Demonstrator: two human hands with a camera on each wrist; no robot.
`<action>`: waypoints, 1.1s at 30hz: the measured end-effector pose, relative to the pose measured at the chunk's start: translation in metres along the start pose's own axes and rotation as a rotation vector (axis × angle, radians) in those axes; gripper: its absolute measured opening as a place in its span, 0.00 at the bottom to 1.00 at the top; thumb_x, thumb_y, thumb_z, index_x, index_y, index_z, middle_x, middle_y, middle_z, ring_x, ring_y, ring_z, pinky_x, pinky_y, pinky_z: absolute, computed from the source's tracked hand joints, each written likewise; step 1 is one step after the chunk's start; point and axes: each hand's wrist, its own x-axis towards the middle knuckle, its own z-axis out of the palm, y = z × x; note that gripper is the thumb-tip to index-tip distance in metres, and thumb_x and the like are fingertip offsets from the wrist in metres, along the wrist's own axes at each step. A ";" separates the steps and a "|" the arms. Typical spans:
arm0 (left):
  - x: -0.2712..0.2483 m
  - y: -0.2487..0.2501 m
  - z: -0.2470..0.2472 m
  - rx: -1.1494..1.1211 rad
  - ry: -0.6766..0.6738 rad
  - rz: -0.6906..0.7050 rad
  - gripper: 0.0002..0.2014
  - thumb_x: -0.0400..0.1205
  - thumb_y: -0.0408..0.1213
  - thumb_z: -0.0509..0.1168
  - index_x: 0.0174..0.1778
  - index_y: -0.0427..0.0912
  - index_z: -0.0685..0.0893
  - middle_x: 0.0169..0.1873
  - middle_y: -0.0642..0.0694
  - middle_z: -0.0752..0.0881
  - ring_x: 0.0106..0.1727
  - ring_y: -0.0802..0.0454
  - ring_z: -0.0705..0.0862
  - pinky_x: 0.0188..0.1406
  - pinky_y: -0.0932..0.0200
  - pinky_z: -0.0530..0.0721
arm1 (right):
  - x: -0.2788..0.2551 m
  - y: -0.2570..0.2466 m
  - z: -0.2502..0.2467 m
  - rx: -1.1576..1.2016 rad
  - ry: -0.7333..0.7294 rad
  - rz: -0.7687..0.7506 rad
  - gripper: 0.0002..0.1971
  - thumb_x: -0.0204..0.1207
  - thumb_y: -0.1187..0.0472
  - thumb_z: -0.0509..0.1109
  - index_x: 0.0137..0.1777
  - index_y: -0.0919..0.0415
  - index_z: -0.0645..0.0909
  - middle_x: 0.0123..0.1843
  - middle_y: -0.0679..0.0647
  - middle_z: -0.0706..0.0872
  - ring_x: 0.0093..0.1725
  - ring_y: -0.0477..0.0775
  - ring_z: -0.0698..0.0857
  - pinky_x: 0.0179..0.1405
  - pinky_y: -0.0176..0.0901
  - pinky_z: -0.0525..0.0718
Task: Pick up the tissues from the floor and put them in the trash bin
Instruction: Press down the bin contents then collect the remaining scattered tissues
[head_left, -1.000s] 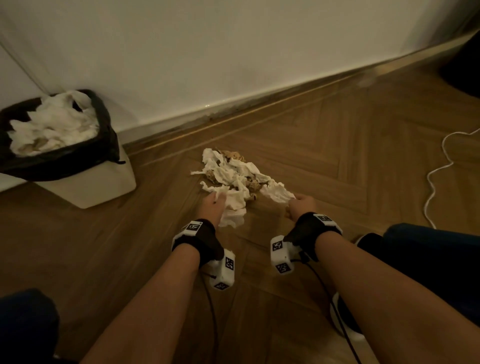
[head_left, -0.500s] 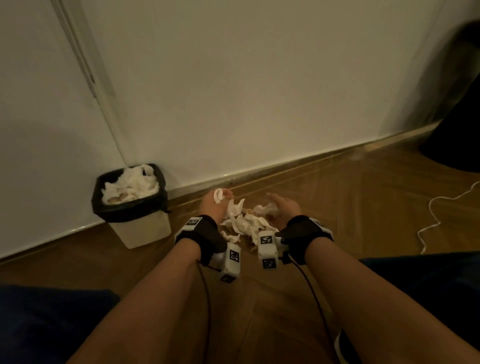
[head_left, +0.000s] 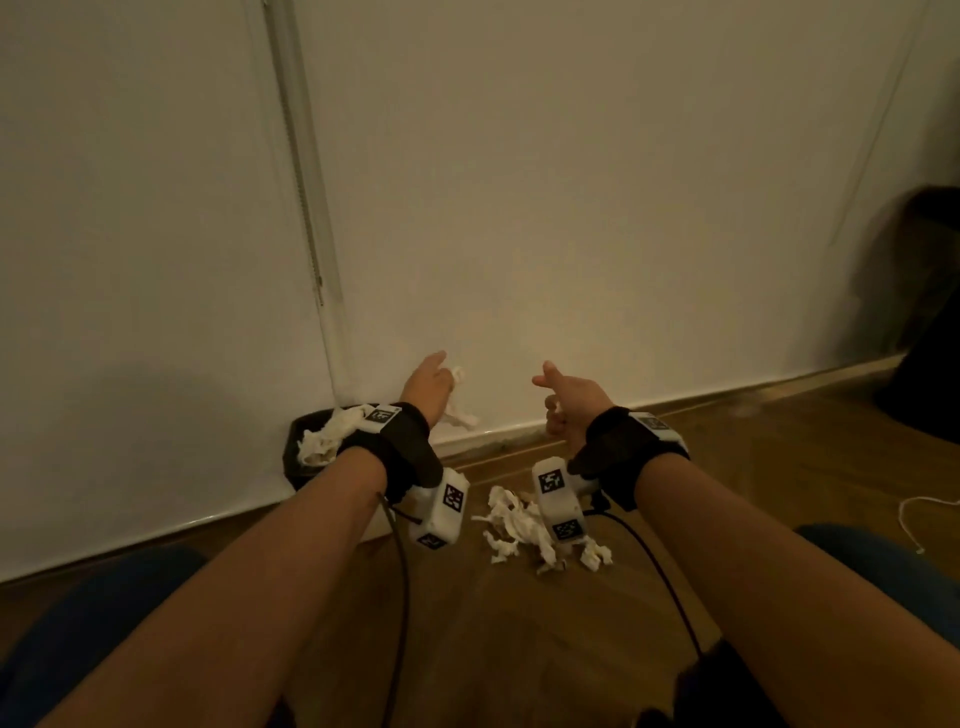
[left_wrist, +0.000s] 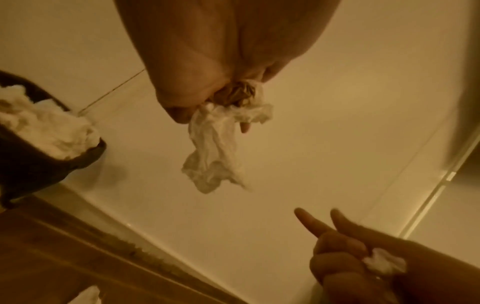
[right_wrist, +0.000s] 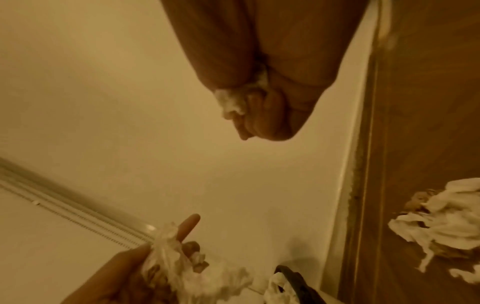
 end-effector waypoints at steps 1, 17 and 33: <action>0.001 0.008 -0.003 -0.009 0.002 -0.011 0.24 0.87 0.34 0.51 0.81 0.36 0.57 0.79 0.37 0.61 0.79 0.43 0.62 0.74 0.60 0.59 | -0.002 -0.007 0.003 -0.019 -0.037 0.009 0.17 0.81 0.51 0.65 0.60 0.64 0.77 0.29 0.52 0.61 0.25 0.47 0.58 0.24 0.40 0.58; 0.038 0.010 -0.041 -0.726 0.171 -0.082 0.14 0.80 0.19 0.61 0.57 0.37 0.83 0.53 0.41 0.84 0.49 0.46 0.85 0.30 0.62 0.88 | 0.034 -0.029 0.074 0.256 -0.143 -0.079 0.17 0.87 0.67 0.47 0.74 0.70 0.64 0.54 0.73 0.83 0.21 0.49 0.80 0.19 0.33 0.78; 0.071 -0.006 -0.055 -0.781 0.410 -0.248 0.18 0.76 0.45 0.72 0.27 0.43 0.72 0.15 0.51 0.70 0.12 0.57 0.65 0.16 0.69 0.62 | 0.073 -0.004 0.080 0.194 0.005 -0.144 0.22 0.85 0.54 0.55 0.27 0.57 0.66 0.14 0.46 0.63 0.14 0.45 0.58 0.16 0.33 0.57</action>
